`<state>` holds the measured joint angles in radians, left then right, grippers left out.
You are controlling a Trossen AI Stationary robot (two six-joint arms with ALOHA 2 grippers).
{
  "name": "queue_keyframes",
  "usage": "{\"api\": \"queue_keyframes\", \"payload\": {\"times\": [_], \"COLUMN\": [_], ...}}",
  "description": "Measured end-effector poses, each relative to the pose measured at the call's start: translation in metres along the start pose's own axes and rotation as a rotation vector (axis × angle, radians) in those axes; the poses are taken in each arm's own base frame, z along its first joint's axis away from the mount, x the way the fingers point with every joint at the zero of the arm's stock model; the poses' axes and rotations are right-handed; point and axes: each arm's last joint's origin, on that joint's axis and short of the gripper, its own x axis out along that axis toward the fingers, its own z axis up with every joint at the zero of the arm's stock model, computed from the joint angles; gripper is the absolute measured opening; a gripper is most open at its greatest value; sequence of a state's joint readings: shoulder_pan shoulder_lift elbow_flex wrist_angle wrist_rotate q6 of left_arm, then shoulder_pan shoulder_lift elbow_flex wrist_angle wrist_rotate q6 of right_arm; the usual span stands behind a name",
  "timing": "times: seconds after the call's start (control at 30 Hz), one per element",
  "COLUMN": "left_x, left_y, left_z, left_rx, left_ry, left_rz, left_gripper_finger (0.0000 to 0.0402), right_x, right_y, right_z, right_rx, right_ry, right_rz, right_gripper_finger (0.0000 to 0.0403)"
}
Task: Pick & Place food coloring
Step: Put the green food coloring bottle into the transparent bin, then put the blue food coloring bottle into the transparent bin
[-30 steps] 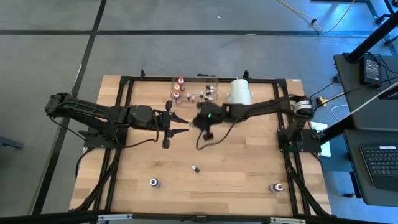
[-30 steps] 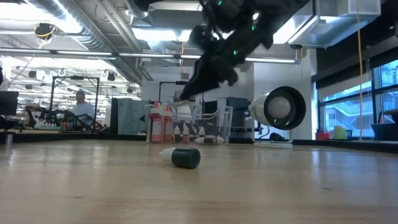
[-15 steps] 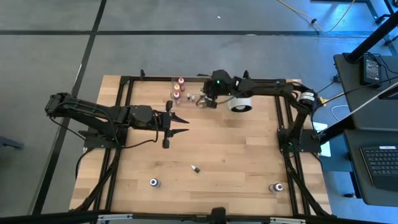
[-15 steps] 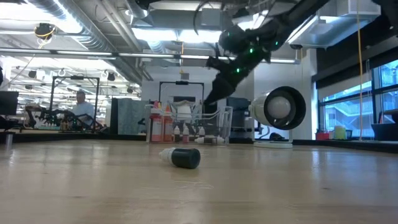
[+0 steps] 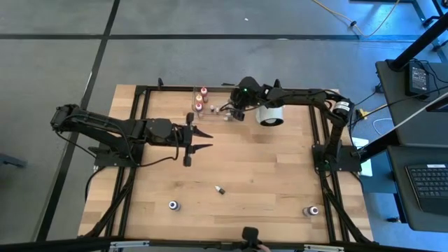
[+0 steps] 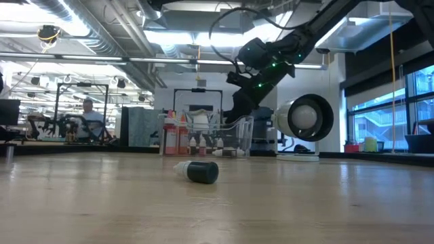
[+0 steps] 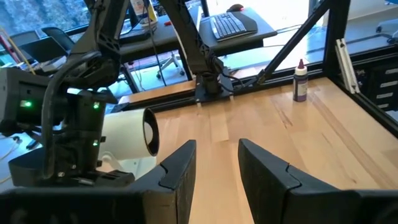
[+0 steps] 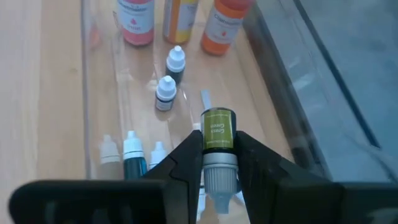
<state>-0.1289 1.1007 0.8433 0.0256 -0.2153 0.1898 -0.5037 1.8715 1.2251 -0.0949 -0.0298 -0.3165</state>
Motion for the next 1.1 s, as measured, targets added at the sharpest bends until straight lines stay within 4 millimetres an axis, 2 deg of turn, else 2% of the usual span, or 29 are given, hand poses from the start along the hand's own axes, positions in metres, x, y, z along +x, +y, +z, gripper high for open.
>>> {"api": "queue_keyframes", "payload": {"times": [0.3,0.47,0.83,0.9,1.0,1.1], "left_x": [0.000,0.000,0.000,0.000,0.000,0.000], "left_y": [0.000,0.000,0.000,0.000,0.000,0.000], "left_z": [0.000,0.000,0.000,0.000,0.000,0.000], "left_rx": [0.000,0.000,-0.001,-0.002,-0.001,-0.001], "left_ry": [0.001,0.001,0.001,0.001,0.001,0.001], "left_rz": [0.004,0.004,0.004,0.004,0.004,0.004], "left_gripper_finger": [0.0118,0.0117,0.0116,0.0114,0.0114,0.0117], "right_x": [0.000,0.000,-0.002,-0.012,-0.037,-0.061], "right_y": [0.001,0.003,0.002,0.001,0.004,0.024], "right_z": [-0.003,-0.004,-0.003,0.001,0.019,0.029], "right_rx": [-0.002,-0.003,0.000,-0.002,-0.018,-0.055], "right_ry": [0.036,0.031,0.034,0.023,-0.060,-0.088], "right_rz": [0.005,0.067,0.055,0.035,0.025,0.107], "right_gripper_finger": [0.0092,0.0096,0.0164,0.0171,0.0174,0.0174]}}
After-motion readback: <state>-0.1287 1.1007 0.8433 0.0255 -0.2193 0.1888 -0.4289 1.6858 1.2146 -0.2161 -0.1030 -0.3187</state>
